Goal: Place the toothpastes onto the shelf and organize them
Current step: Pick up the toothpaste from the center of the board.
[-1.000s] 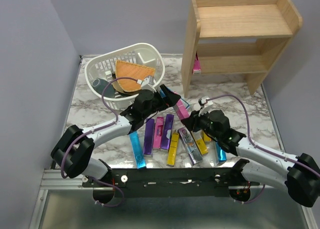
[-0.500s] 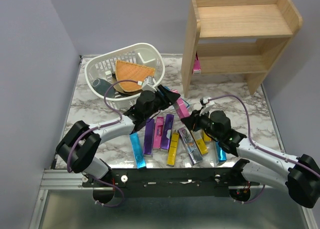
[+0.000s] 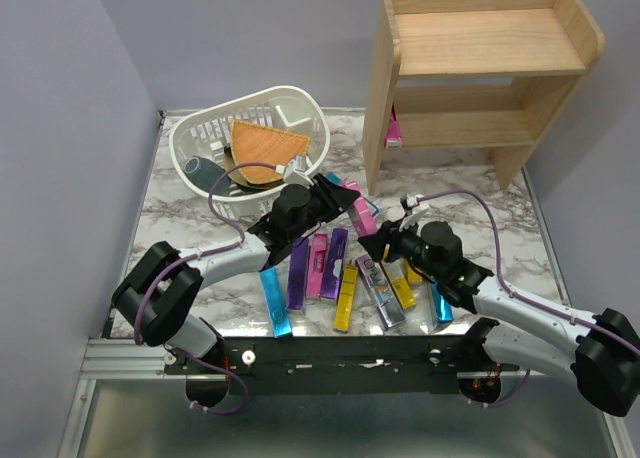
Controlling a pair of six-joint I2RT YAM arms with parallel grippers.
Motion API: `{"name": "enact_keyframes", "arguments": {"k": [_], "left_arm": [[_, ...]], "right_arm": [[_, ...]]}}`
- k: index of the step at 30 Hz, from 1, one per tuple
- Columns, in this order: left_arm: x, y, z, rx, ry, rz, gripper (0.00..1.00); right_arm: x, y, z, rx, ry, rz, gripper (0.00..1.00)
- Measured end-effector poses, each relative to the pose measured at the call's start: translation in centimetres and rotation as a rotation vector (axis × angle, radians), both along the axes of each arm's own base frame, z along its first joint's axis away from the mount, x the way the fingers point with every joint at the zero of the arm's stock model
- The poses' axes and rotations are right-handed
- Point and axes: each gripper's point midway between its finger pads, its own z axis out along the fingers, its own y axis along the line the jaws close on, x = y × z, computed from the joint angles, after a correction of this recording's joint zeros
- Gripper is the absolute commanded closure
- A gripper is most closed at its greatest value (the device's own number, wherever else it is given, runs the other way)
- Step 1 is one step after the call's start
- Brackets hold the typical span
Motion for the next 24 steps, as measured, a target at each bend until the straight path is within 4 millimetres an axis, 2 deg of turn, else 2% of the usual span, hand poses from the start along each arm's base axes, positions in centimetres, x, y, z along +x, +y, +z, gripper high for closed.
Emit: {"name": "enact_keyframes", "arguments": {"k": [1, 4, 7, 10, 15, 20, 24], "left_arm": [[-0.1, 0.0, -0.1, 0.002, -0.003, -0.002, 0.75], [-0.5, 0.3, -0.6, 0.012, -0.012, -0.007, 0.75], [-0.9, 1.4, -0.1, -0.012, -0.046, -0.005, 0.75], [-1.3, 2.9, 0.8, -0.051, -0.088, 0.002, 0.75], [-1.6, 6.9, 2.6, -0.129, -0.186, 0.068, 0.75], [-2.8, 9.1, 5.0, -0.217, -0.274, 0.095, 0.74], [-3.6, 9.8, 7.2, -0.274, -0.33, 0.098, 0.74]], "right_arm": [[0.0, 0.0, 0.0, 0.003, 0.0, 0.001, 0.26], [-0.2, 0.3, 0.1, 0.017, 0.011, 0.011, 0.18], [-0.5, 0.5, 0.4, 0.036, 0.018, 0.026, 0.13], [-0.9, 0.8, 1.2, 0.071, 0.015, 0.047, 0.09], [-1.1, 0.9, 3.4, 0.201, 0.013, 0.102, 0.0], [-1.7, 0.9, 4.9, 0.323, 0.021, 0.174, 0.0], [-2.8, 1.6, 6.5, 0.411, 0.012, 0.261, 0.0]]}}
